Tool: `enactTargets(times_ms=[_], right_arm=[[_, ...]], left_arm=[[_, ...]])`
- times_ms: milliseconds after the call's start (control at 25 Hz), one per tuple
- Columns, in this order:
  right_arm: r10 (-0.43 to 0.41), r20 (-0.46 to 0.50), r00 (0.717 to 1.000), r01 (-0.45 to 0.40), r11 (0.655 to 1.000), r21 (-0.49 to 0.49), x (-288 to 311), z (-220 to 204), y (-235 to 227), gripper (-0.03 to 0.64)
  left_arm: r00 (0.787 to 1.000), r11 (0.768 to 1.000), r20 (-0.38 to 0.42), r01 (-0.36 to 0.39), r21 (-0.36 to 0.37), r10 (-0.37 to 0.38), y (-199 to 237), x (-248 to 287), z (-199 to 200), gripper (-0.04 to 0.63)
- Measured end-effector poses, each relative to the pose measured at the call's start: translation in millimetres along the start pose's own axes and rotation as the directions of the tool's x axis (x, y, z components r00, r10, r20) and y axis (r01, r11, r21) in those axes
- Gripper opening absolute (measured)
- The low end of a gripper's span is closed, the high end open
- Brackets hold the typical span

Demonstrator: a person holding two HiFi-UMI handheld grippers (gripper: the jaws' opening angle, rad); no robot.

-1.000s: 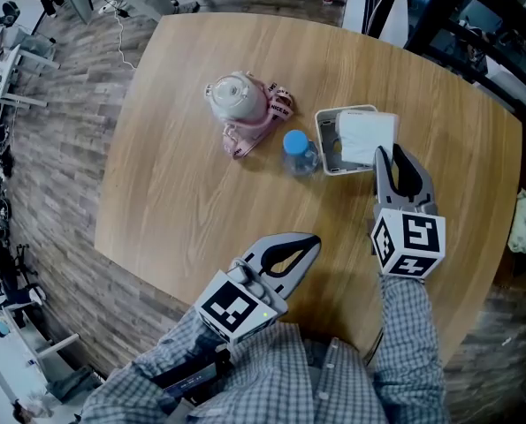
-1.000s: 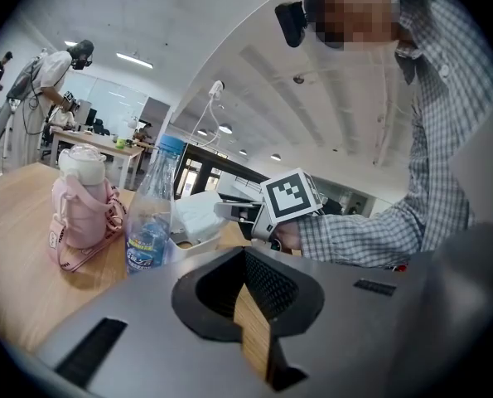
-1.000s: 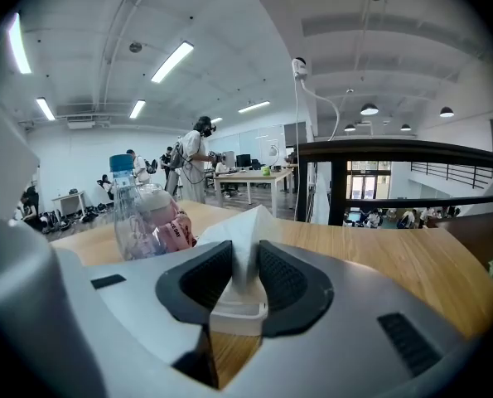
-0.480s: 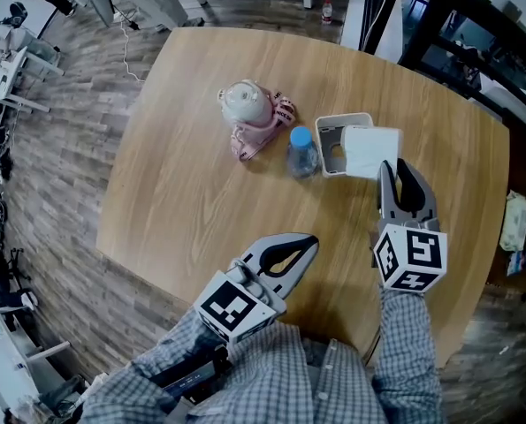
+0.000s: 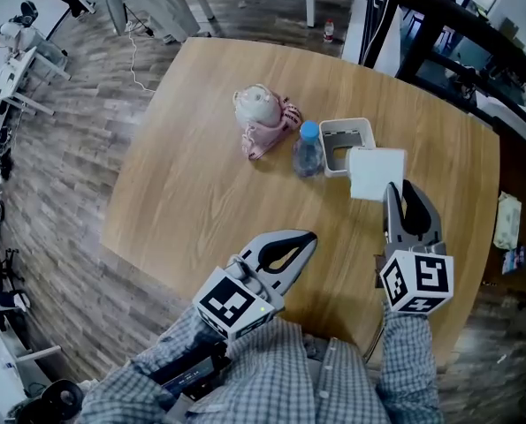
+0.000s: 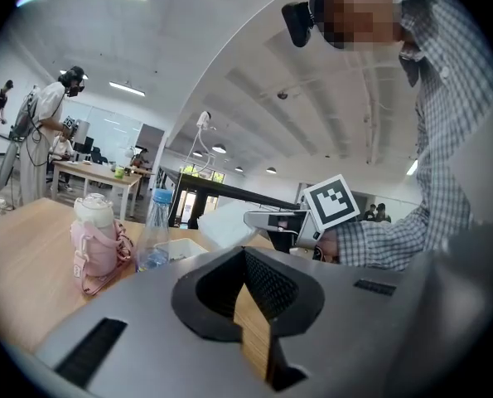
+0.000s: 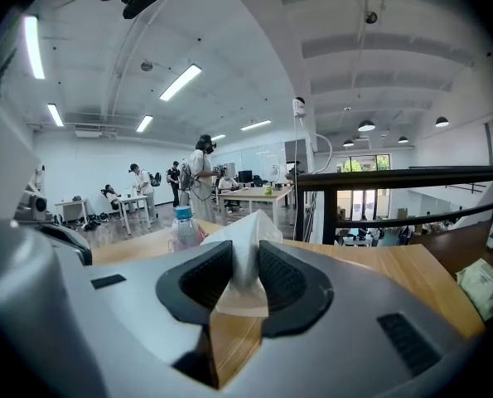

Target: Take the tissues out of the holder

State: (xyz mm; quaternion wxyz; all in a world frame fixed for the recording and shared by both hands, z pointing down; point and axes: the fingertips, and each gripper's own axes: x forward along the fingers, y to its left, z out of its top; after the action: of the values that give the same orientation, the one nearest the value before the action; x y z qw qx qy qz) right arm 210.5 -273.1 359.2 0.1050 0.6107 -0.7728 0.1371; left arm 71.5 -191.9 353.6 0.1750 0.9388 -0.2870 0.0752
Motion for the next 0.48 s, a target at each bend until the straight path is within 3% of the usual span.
enactTargets(times_ms=[240, 480], right_arm=[[0.014, 0.012, 1.000, -0.014, 1.000, 0.011, -28, 4, 16, 0.109], [0.019, 0.012, 1.000, -0.019, 0.999, 0.030, -64, 5, 20, 0.109]], left_arm=[[1.000, 0.999, 0.005, -0.031, 0.013, 0.031, 2, -19, 5, 0.006], [0.999, 1.000, 0.038, -0.001, 0.029, 0.000, -15, -24, 12, 0.006]])
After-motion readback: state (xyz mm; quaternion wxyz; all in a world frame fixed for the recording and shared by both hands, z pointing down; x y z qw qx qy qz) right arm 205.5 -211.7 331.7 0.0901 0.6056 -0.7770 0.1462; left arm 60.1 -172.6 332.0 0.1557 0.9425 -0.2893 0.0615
